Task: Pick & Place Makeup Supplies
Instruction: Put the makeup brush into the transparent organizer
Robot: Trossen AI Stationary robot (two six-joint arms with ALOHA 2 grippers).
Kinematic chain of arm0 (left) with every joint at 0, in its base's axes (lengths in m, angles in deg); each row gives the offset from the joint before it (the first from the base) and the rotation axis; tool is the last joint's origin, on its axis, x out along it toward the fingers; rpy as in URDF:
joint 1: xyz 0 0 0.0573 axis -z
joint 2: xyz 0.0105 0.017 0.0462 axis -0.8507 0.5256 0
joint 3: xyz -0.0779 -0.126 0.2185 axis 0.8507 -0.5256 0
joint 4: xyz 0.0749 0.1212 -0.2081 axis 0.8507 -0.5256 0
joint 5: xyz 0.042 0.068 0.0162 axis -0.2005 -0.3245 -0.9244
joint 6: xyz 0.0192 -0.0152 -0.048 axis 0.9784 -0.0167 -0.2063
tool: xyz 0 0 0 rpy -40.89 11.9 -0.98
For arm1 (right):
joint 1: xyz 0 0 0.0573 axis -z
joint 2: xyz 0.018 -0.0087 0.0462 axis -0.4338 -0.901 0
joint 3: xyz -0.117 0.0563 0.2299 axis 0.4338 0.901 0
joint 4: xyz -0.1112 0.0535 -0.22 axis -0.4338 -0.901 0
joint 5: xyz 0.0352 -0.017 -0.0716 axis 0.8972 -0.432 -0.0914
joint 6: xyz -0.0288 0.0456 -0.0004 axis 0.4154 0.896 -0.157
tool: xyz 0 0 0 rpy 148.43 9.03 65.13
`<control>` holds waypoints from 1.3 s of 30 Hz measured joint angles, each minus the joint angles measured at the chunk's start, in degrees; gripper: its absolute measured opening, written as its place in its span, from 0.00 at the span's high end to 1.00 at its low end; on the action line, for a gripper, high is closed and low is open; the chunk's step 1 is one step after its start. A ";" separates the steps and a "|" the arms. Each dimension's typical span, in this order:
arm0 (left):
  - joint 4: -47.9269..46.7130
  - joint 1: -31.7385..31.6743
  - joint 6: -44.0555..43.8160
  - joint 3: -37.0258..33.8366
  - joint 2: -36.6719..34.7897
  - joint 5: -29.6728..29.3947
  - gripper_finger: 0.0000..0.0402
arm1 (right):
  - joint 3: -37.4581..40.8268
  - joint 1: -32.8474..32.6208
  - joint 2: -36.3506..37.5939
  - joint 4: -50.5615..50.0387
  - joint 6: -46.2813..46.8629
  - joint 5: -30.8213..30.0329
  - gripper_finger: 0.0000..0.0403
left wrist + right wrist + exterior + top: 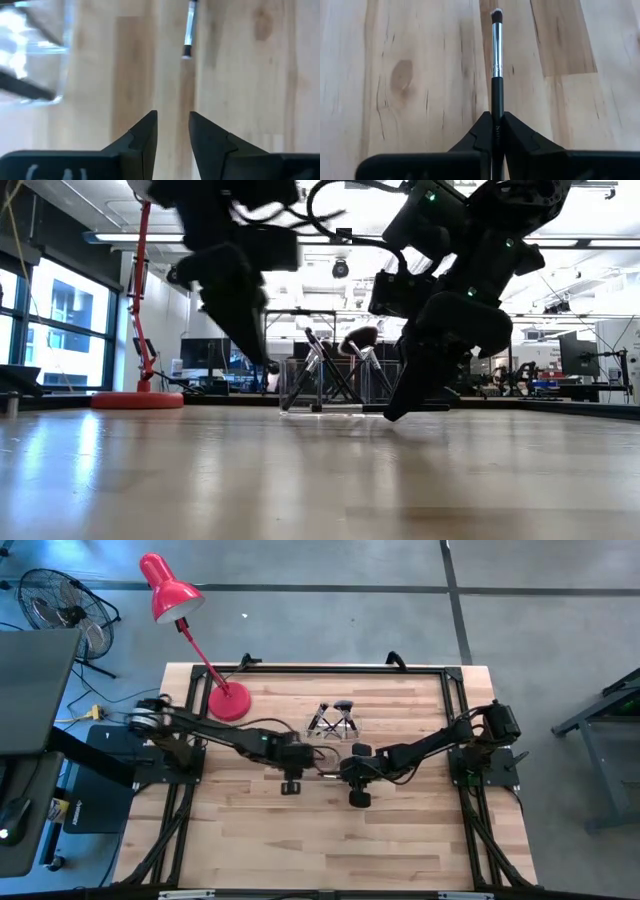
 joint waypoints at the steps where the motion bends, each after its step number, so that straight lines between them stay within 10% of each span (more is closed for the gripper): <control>1: 1.55 0.02 -0.87 -2.16 -1.95 -1.02 0.73 | 0.00 0.01 0.00 -0.04 0.84 0.00 0.95; 11: 27.28 0.01 -15.26 -28.63 -23.56 -2.70 0.73 | 0.00 1.47 0.00 2.89 4.27 -3.00 0.96; 20: 29.72 -2.06 -14.87 -33.94 -35.79 -9.52 0.73 | 0.00 10.71 3.37 13.11 7.75 1.93 0.96; 33: 28.31 -25.78 2.08 -35.27 -46.55 13.40 0.85 | 5.22 15.92 15.30 22.50 9.25 -9.09 0.96; 39: 28.92 -32.74 4.03 -37.83 -46.53 21.47 0.86 | 22.34 16.16 20.07 48.46 13.33 -12.88 0.96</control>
